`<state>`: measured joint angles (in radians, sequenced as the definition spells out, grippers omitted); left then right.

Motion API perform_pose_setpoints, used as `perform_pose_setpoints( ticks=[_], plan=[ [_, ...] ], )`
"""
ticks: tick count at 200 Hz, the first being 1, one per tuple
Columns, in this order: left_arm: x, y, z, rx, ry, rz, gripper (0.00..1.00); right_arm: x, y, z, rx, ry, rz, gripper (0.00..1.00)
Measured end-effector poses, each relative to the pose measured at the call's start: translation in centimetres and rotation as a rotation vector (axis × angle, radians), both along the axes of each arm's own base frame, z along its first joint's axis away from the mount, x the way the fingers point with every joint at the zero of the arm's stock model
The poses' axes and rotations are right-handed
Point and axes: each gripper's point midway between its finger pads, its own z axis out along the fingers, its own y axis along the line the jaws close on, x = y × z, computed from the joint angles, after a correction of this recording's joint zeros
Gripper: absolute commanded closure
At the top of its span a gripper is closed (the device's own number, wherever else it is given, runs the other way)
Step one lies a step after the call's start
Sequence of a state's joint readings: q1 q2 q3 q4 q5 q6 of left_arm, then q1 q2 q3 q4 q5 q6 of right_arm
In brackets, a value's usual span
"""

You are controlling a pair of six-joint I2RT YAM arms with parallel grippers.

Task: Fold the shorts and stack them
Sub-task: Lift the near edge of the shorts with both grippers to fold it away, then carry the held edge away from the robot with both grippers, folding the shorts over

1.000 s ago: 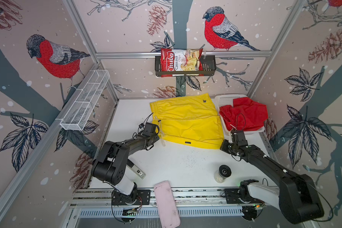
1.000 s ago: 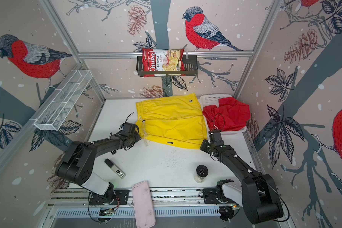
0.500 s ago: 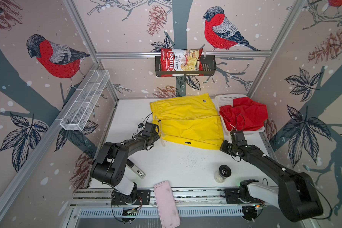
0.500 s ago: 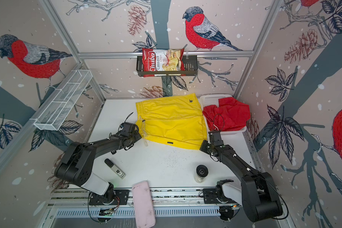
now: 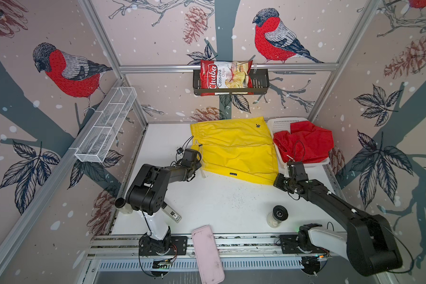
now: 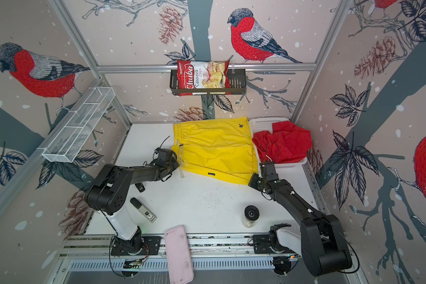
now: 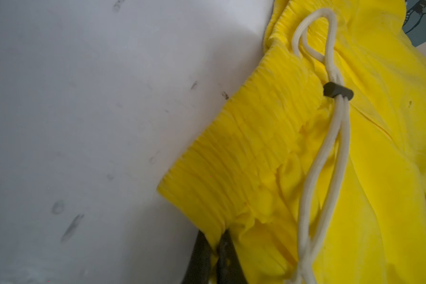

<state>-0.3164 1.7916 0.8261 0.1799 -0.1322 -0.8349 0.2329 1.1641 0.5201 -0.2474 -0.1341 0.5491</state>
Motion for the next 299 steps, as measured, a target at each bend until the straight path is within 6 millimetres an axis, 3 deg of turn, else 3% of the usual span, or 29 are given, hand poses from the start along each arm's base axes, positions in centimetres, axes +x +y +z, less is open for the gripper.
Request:
perform_pose_setpoints(
  ticks=[45, 91, 106, 167, 193, 225, 261, 299],
  plan=[
    [-0.9, 0.1, 0.3, 0.007, 0.034, -0.009, 1.00, 0.2, -0.5, 1.2, -0.009, -0.022, -0.016, 1.00],
    [-4.7, 1.0, 1.3, 0.019, 0.135, -0.023, 1.00, 0.5, -1.2, 2.9, -0.016, -0.054, -0.030, 1.00],
    [-5.7, 1.2, 2.6, 0.018, 0.135, -0.025, 1.00, 0.8, -1.3, 4.0, -0.011, -0.077, -0.031, 1.00],
    [-9.1, 2.6, 11.5, 0.001, 0.011, -0.032, 1.00, 0.4, -0.6, 8.5, 0.038, -0.182, -0.009, 1.00],
    [-11.0, 3.3, 13.1, 0.006, -0.008, -0.032, 1.00, -0.6, 0.2, 10.7, 0.071, -0.230, 0.004, 1.00],
    [-13.1, 4.4, 14.8, 0.008, -0.026, -0.019, 1.00, -1.2, 0.9, 14.9, 0.116, -0.311, 0.004, 1.00],
    [-12.7, 6.1, 18.5, -0.024, -0.099, 0.005, 1.00, 0.1, 1.5, 19.1, 0.132, -0.376, 0.014, 1.00],
    [-10.8, 6.6, 19.5, -0.062, -0.100, -0.001, 1.00, 4.5, 2.7, 21.9, 0.107, -0.408, 0.041, 1.00]
  ],
)
